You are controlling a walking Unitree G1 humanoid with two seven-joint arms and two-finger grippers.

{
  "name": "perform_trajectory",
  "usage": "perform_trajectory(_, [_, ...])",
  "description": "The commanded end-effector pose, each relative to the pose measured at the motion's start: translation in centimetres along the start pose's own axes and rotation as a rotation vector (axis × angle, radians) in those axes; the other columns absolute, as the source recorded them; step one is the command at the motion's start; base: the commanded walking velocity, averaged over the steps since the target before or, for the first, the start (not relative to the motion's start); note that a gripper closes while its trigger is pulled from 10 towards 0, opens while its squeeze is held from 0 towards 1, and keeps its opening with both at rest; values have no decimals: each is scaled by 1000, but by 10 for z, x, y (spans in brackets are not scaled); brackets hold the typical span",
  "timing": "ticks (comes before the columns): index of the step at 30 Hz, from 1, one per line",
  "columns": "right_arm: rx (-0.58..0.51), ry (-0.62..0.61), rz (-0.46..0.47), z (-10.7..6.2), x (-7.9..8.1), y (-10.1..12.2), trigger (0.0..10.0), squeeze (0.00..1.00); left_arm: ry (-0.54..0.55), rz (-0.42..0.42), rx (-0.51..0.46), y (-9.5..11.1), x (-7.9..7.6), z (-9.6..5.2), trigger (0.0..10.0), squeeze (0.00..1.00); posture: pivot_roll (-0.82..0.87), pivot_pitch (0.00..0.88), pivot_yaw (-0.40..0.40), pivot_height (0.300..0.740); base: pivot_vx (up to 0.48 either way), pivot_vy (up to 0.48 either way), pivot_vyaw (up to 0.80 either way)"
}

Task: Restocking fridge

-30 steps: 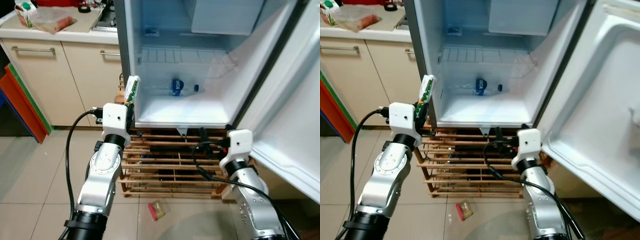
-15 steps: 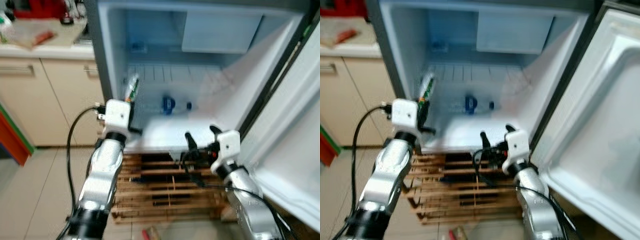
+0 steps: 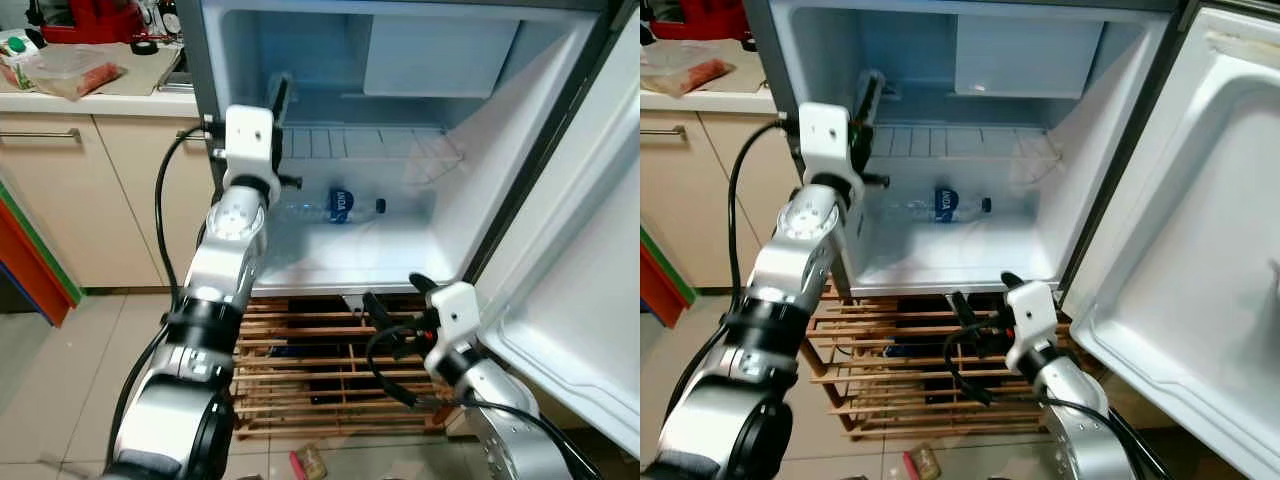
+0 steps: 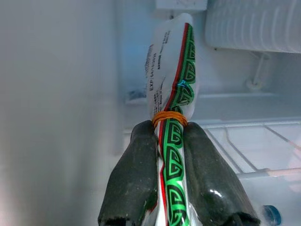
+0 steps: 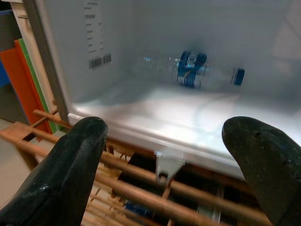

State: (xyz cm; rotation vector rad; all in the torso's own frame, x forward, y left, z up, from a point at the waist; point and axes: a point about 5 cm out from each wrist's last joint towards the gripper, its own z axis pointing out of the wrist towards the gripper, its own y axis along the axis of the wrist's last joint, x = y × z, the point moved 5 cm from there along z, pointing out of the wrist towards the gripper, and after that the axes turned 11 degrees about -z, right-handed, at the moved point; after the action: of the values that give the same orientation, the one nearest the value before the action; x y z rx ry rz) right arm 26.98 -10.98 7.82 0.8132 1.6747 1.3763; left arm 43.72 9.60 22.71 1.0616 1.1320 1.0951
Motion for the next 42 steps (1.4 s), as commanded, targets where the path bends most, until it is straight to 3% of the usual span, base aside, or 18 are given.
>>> perform_trajectory(1, [-23, 2, -1, -2, 0, 10, 10000, 0, -18, -5, 25, -1, -9, 6, 10000, 0, -151, 98, -1, 740, 0, 0, 0])
perform_trajectory(5, [-28, 40, 6, -13, 14, 19, 10000, 0, -39, -11, 55, 0, -21, 19, 10000, 0, -173, 148, 13, 740, 0, 0, 0])
perform_trajectory(11, [-12, 48, 30, -25, 26, 23, 10000, 0, -63, -37, 126, -12, -33, 24, 10000, 0, -195, 200, 28, 740, 0, 0, 0])
perform_trajectory(17, [3, 48, 49, -34, 38, 27, 10000, 0, -82, -45, 118, -2, -43, 30, 10000, 0, -208, 227, 46, 740, 0, 0, 0])
perform_trajectory(21, [7, 44, 57, -36, 42, 29, 10000, 0, -106, -39, 104, 2, -51, 31, 10000, 0, -207, 232, 54, 740, 0, 0, 0])
perform_trajectory(27, [14, 31, 64, -34, 44, 30, 10000, 0, -130, -31, 127, -11, -59, 26, 10000, 0, -197, 231, 63, 740, 0, 0, 0])
perform_trajectory(33, [-8, 9, 57, -25, 40, 32, 10000, 0, -164, -7, 76, -1, -65, 27, 10000, 0, -187, 179, 76, 740, 0, 0, 0])
perform_trajectory(38, [-40, -104, 55, -9, 15, 35, 10000, 0, -226, 2, -24, 10, -65, 21, 10000, 0, -168, 106, 81, 740, 0, 0, 0])
perform_trajectory(42, [-78, -133, 51, 5, 3, 42, 10000, 0, -305, -74, -87, 17, -69, 9, 10000, 0, -136, 39, 56, 740, 0, 0, 0])
